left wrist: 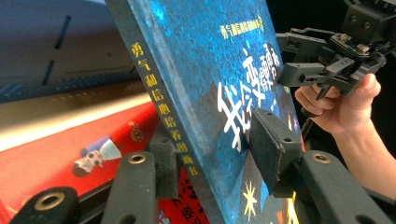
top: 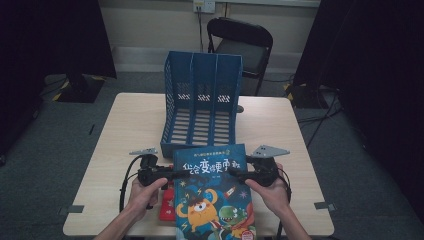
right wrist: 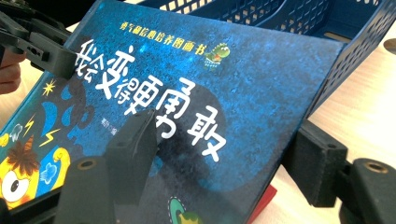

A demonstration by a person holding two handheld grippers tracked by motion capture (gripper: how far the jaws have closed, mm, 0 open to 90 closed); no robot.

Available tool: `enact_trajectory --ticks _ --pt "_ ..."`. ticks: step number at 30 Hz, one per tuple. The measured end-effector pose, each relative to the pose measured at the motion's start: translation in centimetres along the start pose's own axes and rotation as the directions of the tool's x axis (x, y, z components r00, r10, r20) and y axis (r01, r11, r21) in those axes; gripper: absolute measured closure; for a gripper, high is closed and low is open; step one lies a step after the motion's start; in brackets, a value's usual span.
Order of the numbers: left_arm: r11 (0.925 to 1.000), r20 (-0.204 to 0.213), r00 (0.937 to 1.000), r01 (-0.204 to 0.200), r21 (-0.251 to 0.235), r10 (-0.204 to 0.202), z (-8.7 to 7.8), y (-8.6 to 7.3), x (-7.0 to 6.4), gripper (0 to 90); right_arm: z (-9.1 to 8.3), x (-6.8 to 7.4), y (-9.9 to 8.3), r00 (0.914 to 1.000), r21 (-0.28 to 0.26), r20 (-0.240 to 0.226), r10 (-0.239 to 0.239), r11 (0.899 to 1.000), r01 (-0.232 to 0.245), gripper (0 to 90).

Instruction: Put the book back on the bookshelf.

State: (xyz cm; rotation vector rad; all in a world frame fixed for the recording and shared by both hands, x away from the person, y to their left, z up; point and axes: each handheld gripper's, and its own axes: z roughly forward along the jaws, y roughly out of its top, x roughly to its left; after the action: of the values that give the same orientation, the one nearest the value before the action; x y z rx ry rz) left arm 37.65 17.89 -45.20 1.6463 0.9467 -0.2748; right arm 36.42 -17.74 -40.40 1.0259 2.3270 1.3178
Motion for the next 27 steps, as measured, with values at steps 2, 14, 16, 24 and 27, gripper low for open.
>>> enact_trajectory --ticks 2,14,16,24,27 --pt "0.9999 -0.016 0.9997 -0.016 0.001 0.016 -0.2 0.4 -0.2 55.3 0.1 0.0 0.4 1.0000 -0.004 0.000 0.002 1.000 -0.002 30.5" --pt "0.9984 0.046 0.9986 -0.023 -0.052 0.026 0.0 2.2 -1.4 58.8 0.2 0.3 2.3 0.9998 -0.051 -0.011 0.015 0.999 -0.015 32.2" --pt "0.9964 0.086 0.9962 -0.002 -0.085 0.009 -0.1 2.4 -1.3 62.3 0.1 0.4 2.6 0.9996 -0.071 -0.001 0.027 0.997 -0.027 32.2" --pt "0.9944 0.108 0.9938 -0.017 -0.104 0.028 -0.6 3.5 -2.1 68.1 -0.5 0.3 3.3 0.9998 -0.108 -0.009 0.020 0.994 -0.021 32.1" --pt "0.9924 0.118 0.9917 -0.036 -0.117 0.050 -0.8 3.8 -2.8 70.0 -0.8 0.2 3.6 0.9998 -0.120 -0.013 0.016 0.993 -0.018 31.6"
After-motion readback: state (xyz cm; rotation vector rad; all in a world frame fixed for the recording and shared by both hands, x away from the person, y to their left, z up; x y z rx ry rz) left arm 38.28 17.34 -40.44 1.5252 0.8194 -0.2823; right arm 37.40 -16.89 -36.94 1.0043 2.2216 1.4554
